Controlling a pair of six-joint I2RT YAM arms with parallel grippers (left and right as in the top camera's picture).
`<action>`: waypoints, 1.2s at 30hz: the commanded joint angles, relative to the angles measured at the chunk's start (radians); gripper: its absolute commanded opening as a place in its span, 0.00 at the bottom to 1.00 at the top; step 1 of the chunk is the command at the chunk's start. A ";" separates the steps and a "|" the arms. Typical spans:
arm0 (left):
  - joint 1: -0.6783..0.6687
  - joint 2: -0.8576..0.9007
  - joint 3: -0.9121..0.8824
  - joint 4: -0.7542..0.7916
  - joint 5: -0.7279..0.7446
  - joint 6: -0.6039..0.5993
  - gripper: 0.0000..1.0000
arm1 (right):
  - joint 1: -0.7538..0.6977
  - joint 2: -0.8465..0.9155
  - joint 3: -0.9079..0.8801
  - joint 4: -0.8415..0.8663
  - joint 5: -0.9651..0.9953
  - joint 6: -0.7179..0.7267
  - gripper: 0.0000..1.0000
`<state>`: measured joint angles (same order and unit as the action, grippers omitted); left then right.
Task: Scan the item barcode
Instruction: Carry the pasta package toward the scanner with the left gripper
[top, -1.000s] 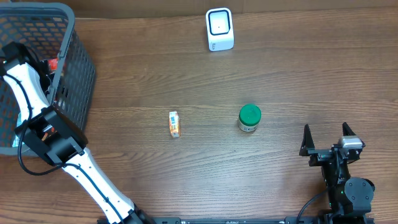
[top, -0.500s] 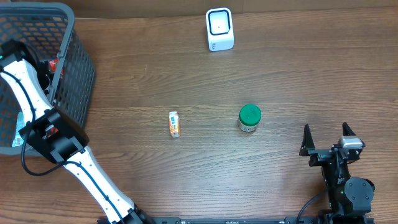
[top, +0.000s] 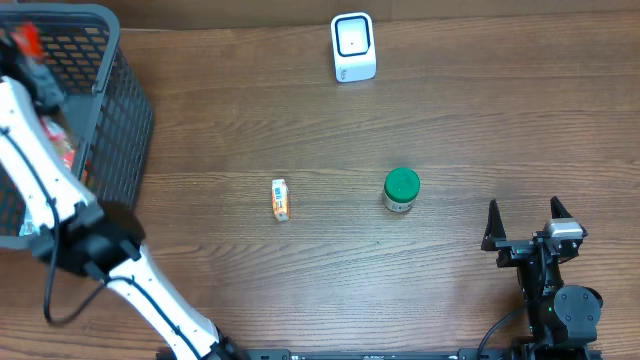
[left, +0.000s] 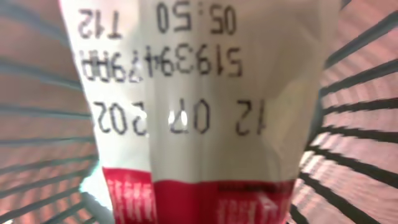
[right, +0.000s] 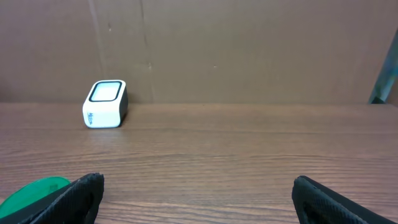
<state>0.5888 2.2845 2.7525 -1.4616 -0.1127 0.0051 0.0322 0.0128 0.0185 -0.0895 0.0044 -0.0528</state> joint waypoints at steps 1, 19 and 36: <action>0.000 -0.230 0.064 0.019 0.096 -0.055 0.19 | -0.006 -0.010 -0.011 0.006 0.001 -0.001 1.00; -0.380 -0.563 0.029 -0.228 0.234 -0.098 0.09 | -0.005 -0.010 -0.011 0.007 0.001 -0.001 1.00; -1.051 -0.328 -0.653 -0.051 0.049 -0.600 0.04 | -0.005 -0.010 -0.011 0.006 0.001 -0.001 1.00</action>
<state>-0.4057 1.9400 2.1517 -1.5291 0.0021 -0.4194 0.0322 0.0128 0.0185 -0.0895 0.0040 -0.0521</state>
